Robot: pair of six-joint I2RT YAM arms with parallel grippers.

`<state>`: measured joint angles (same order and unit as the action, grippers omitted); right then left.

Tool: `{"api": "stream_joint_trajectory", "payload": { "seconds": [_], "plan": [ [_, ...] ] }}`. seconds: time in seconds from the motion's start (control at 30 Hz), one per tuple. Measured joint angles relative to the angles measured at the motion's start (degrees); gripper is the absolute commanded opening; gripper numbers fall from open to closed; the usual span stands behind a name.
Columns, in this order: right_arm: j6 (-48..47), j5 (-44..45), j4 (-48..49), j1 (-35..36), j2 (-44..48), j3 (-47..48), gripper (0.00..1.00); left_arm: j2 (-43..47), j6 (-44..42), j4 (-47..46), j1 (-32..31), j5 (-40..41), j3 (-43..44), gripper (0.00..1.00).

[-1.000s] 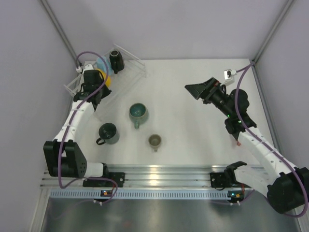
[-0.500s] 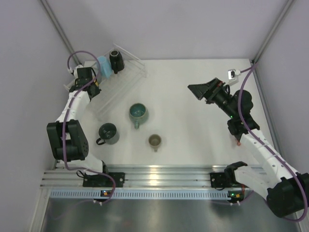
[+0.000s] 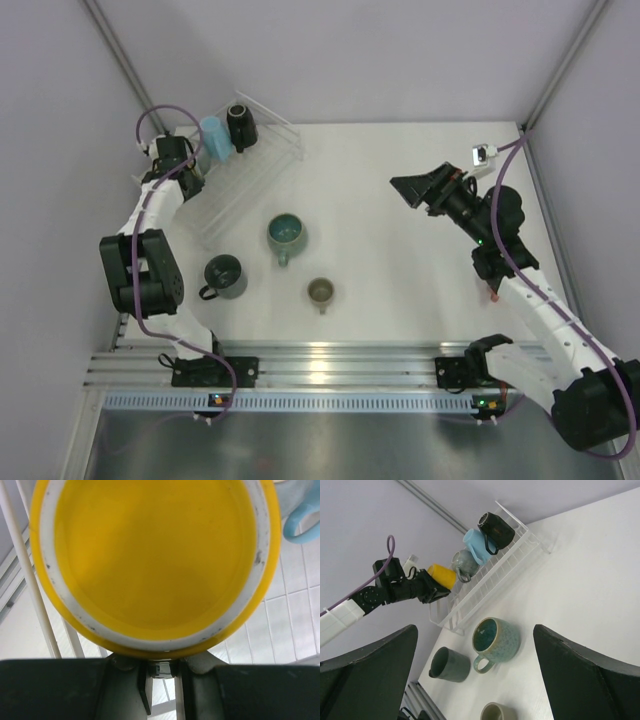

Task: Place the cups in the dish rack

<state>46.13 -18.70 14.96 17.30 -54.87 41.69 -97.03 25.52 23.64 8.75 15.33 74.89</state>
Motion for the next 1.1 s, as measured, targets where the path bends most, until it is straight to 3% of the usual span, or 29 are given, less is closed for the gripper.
{"api": "stream_joint_trajectory", "payload": {
  "seconds": [0.33,0.4,0.67,0.77,1.1],
  "plan": [
    [-0.63,0.02,-0.04,-0.50,0.00,-0.02,0.99,-4.87,-0.17,0.02,1.73,0.66,1.09,0.00],
    [-0.76,0.07,-0.07,-0.63,0.00,-0.02,0.99,-6.43,-0.17,0.00,1.92,0.68,1.92,0.11],
    [-1.46,0.20,-0.48,-1.27,0.02,-0.02,0.99,-10.38,-0.15,-0.20,2.49,1.86,4.24,0.36],
    [-1.62,0.28,-0.94,-1.51,0.13,-0.04,0.99,-10.38,-0.13,-0.74,2.75,2.62,5.22,0.41],
    [-1.88,0.44,-1.46,-1.84,0.61,-0.04,0.99,-10.36,-0.44,-1.16,2.97,3.89,5.57,0.46]
  ]
}}
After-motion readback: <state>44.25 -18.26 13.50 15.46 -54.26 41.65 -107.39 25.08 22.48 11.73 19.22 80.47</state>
